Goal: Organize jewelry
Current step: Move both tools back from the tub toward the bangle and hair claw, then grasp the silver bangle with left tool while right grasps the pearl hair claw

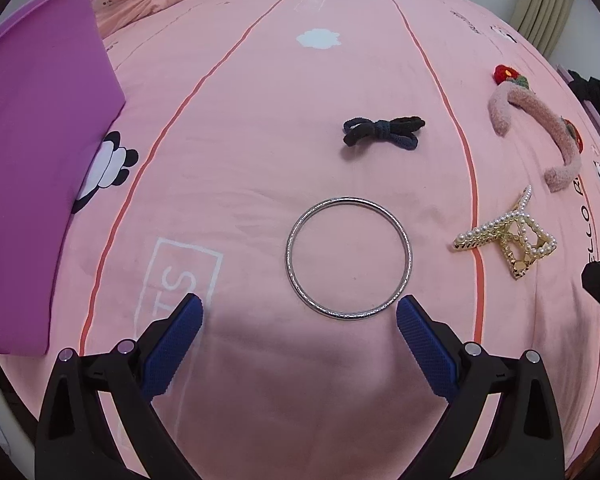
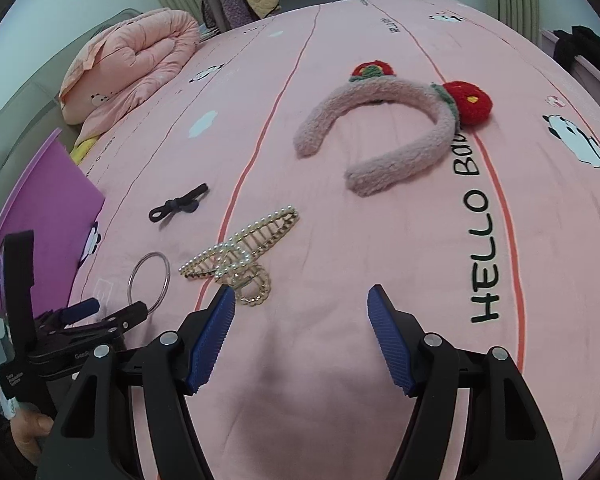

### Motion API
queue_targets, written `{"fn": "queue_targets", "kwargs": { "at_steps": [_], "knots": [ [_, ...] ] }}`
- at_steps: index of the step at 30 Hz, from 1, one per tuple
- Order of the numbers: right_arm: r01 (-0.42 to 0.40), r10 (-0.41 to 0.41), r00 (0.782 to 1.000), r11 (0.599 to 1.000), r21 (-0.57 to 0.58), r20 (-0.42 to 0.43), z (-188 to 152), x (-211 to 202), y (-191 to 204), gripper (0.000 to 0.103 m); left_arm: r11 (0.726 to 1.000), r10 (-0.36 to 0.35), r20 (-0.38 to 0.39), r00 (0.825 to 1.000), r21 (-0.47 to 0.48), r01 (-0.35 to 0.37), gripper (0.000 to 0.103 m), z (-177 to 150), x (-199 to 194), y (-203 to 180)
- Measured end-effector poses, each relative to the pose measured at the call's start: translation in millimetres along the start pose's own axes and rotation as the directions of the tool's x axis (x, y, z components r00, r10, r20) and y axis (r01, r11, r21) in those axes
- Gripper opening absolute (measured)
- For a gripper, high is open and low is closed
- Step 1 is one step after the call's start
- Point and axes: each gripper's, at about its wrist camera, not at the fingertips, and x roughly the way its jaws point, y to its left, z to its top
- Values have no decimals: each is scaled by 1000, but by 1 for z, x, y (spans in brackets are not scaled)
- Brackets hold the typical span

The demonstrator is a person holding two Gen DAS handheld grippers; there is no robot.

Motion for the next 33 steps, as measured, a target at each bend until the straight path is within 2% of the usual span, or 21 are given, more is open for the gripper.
{"fn": "queue_targets", "kwargs": {
  "at_steps": [5,11,26,33],
  "knots": [
    [-22,21,1000,998,-51,-20,-1,14,20,66,1000,-14,8,1000,6,14,96,0,3,-1],
    [3,-4,1000,994,-107,-17,3,28,36,66,1000,-18,1,1000,13,18,96,1,13,-3],
    [36,-43,998,989,-145,-42,11,60,38,66,998,-21,28,999,51,20,98,15,27,-10],
    [64,-70,997,983,-172,-29,12,69,41,66,999,-29,47,998,47,27,98,22,34,-9]
  ]
}}
